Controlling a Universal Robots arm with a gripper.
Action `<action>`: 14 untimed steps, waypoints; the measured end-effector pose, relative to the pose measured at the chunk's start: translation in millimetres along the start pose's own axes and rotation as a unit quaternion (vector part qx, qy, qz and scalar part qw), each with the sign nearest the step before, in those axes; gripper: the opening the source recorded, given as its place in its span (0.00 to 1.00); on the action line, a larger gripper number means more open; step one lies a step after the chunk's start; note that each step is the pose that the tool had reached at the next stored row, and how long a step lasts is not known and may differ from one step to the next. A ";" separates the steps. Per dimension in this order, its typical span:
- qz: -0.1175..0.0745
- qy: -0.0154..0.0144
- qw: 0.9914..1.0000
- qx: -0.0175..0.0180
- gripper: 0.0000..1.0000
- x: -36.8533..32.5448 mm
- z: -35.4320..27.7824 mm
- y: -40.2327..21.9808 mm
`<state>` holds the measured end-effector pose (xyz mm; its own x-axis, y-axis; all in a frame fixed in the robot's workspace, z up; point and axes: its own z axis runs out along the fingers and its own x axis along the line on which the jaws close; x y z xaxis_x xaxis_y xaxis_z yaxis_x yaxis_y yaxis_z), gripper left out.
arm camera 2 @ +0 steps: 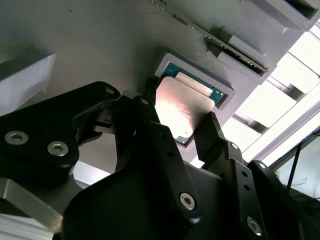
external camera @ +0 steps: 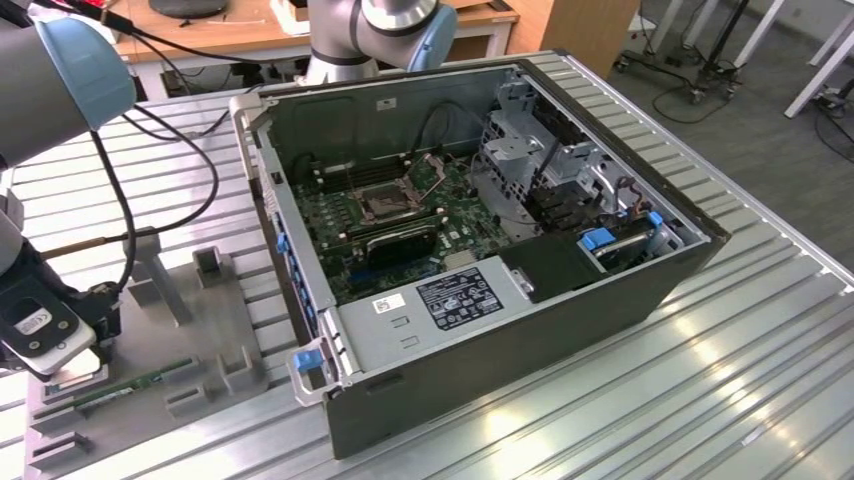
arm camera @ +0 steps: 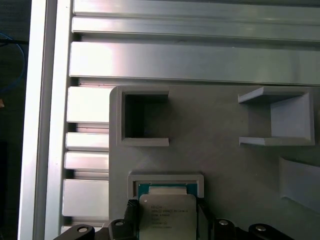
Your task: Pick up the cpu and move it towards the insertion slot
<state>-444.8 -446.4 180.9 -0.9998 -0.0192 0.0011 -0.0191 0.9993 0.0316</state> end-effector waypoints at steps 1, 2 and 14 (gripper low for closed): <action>0.000 0.000 1.000 0.000 0.55 0.0 0.0 0.0; 0.000 0.000 1.000 0.000 0.55 0.0 0.0 0.0; 0.000 0.000 1.000 0.000 0.62 0.0 -1.5 -0.2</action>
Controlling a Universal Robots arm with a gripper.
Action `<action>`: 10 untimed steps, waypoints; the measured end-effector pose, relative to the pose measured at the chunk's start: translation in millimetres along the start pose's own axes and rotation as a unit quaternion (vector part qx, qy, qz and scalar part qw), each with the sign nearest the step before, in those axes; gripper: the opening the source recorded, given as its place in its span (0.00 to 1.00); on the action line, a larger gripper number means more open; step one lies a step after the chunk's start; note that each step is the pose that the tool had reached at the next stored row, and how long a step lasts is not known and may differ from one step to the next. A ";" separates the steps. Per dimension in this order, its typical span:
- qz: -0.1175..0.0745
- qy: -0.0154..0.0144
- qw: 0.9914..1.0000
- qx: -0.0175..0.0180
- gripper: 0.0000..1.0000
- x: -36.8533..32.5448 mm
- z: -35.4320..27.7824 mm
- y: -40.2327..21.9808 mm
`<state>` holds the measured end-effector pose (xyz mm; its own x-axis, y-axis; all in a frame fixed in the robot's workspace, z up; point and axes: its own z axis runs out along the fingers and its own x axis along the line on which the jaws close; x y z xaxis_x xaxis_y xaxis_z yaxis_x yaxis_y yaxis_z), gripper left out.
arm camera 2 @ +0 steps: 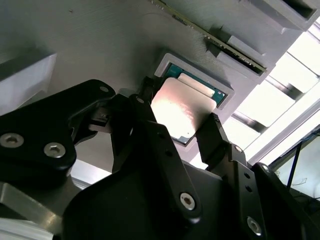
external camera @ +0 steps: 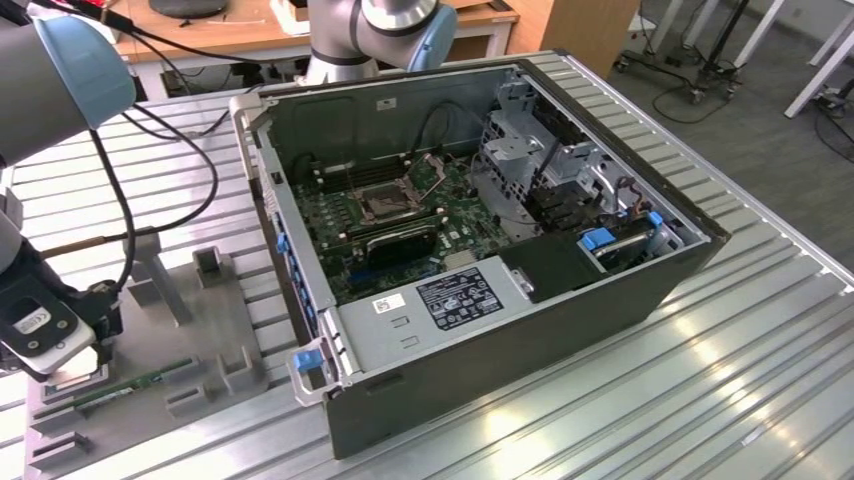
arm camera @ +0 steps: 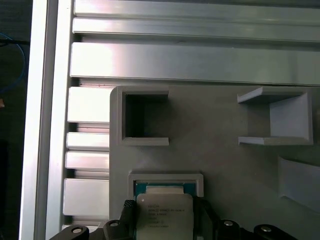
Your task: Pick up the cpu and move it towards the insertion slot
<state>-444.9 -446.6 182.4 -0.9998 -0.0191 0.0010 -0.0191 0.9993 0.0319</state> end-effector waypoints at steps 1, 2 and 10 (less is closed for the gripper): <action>0.000 0.000 1.000 0.000 0.62 0.0 0.0 0.0; 0.000 0.000 1.000 0.000 0.62 0.0 0.0 0.0; 0.000 0.000 1.000 0.000 0.54 0.0 -0.3 0.0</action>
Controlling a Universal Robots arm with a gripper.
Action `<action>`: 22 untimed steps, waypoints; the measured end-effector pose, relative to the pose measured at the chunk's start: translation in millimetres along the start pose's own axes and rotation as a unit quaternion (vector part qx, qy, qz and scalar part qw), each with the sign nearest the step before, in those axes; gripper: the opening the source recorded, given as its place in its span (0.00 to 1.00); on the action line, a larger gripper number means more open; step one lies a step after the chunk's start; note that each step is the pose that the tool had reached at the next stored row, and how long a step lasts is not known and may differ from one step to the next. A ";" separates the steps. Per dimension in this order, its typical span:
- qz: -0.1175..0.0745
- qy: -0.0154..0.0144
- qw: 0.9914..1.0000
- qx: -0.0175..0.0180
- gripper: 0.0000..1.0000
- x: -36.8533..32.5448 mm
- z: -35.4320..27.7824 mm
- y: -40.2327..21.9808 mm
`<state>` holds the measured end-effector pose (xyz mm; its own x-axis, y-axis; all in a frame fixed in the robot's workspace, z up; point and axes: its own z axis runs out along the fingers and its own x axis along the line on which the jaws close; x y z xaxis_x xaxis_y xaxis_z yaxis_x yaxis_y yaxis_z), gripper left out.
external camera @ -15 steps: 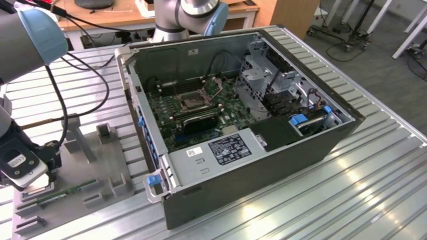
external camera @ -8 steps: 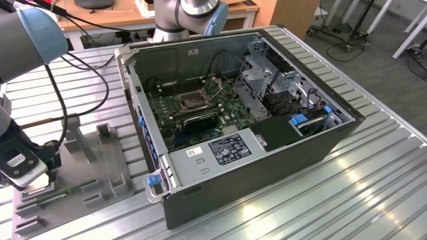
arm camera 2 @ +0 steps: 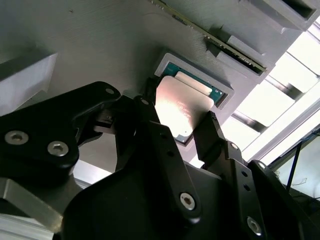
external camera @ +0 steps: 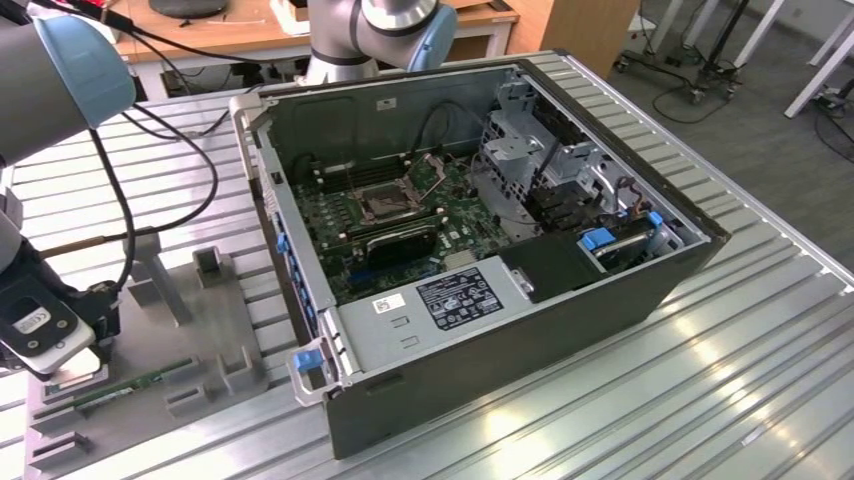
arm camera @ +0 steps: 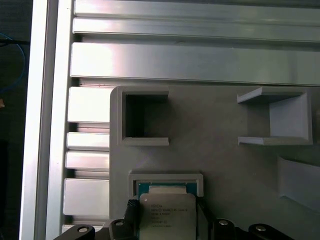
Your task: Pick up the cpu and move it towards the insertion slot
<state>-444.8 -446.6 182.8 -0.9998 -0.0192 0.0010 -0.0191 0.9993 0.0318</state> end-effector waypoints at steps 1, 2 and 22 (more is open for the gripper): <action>0.000 0.000 1.000 0.000 0.54 0.0 0.0 0.0; 0.000 0.000 1.000 0.000 0.54 0.0 0.0 0.0; 0.000 0.000 1.000 0.000 0.54 0.0 -26.3 0.9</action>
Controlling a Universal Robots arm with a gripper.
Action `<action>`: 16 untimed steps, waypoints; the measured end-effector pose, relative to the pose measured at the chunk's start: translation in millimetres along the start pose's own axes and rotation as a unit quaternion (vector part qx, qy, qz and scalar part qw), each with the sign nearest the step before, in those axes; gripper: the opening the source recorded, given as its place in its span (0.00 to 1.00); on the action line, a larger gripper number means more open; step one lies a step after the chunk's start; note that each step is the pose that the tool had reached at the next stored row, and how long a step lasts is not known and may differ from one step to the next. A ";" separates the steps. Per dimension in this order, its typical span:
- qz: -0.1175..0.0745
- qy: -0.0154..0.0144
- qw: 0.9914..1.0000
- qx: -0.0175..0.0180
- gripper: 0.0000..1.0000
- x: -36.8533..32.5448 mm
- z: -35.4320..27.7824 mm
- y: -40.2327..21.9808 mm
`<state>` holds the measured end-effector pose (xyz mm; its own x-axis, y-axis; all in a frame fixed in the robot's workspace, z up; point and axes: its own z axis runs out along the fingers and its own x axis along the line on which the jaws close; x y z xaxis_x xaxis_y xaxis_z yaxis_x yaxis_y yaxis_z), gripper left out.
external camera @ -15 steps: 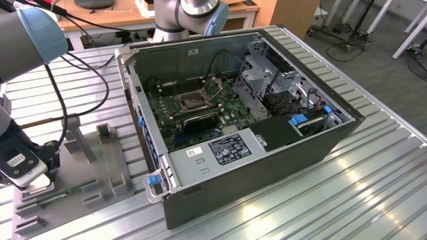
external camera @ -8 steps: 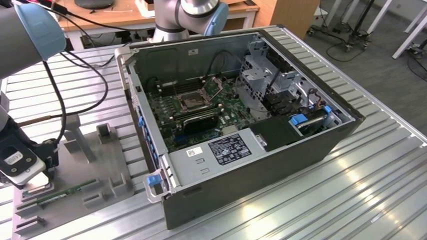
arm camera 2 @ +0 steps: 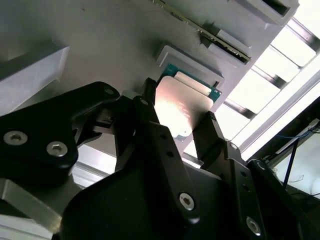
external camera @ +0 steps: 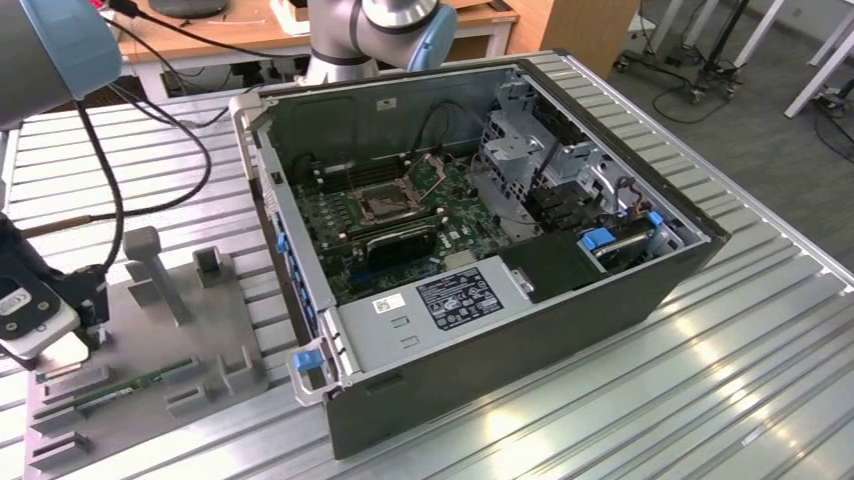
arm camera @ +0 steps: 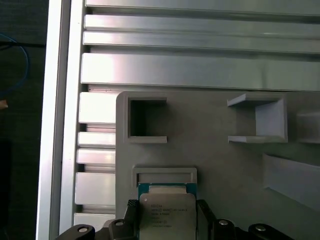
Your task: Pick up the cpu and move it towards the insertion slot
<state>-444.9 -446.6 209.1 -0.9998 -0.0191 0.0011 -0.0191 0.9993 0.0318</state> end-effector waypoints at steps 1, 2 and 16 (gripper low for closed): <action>0.000 0.000 1.000 0.000 0.54 0.0 -2.8 0.1; 0.000 0.000 1.000 0.000 0.54 0.0 -5.9 0.2; 0.000 0.000 1.000 0.000 0.54 0.1 -45.2 1.4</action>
<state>-444.9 -446.6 254.3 -0.9998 -0.0191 0.0011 -0.0191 0.9993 0.0318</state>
